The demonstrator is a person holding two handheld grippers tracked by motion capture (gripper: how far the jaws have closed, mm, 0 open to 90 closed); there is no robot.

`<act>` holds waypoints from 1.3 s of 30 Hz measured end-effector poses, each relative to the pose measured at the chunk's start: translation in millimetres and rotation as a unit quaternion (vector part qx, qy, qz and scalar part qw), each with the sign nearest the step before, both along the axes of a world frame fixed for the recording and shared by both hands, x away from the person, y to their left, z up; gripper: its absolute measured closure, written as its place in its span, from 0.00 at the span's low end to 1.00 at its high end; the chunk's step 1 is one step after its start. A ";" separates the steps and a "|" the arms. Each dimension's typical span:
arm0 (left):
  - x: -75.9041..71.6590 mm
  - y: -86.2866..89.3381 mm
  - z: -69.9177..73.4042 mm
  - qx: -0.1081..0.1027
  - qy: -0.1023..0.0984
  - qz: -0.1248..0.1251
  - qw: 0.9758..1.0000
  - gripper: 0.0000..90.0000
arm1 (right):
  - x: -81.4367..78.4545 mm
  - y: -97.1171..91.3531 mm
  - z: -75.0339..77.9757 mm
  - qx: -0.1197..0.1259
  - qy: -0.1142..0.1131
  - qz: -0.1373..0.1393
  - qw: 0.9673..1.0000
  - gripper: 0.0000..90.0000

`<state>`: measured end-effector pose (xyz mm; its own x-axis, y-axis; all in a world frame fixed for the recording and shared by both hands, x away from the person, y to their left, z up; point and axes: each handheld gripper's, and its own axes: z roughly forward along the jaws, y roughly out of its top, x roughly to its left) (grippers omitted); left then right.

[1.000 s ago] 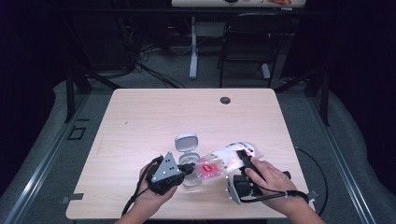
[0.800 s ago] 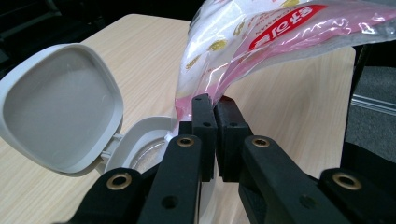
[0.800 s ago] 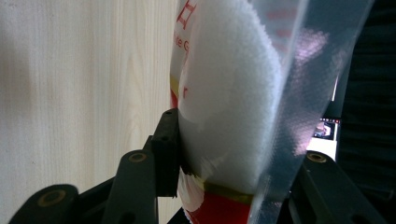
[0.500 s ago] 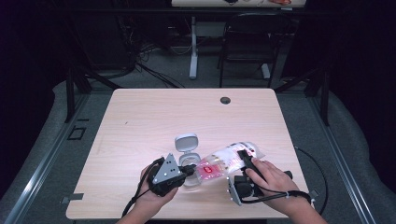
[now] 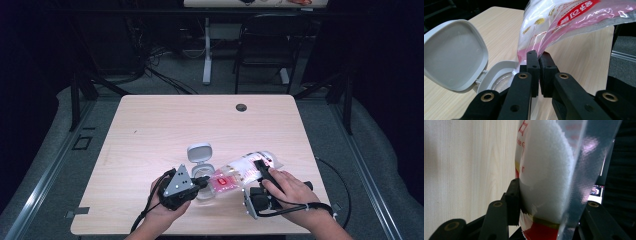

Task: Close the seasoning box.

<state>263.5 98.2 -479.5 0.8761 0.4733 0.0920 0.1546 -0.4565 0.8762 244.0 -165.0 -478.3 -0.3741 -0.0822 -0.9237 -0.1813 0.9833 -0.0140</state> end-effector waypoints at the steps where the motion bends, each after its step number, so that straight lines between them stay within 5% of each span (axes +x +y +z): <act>1: 0.0 0.0 0.0 0.000 0.000 0.000 1.000 0.98 | 0.0 0.0 0.0 0.000 0.000 0.000 1.000 0.63; 39: 5.9 -3.7 -5.3 -0.007 0.012 0.001 1.000 0.97 | 3.5 0.2 8.6 -0.029 -0.003 -0.002 1.000 0.64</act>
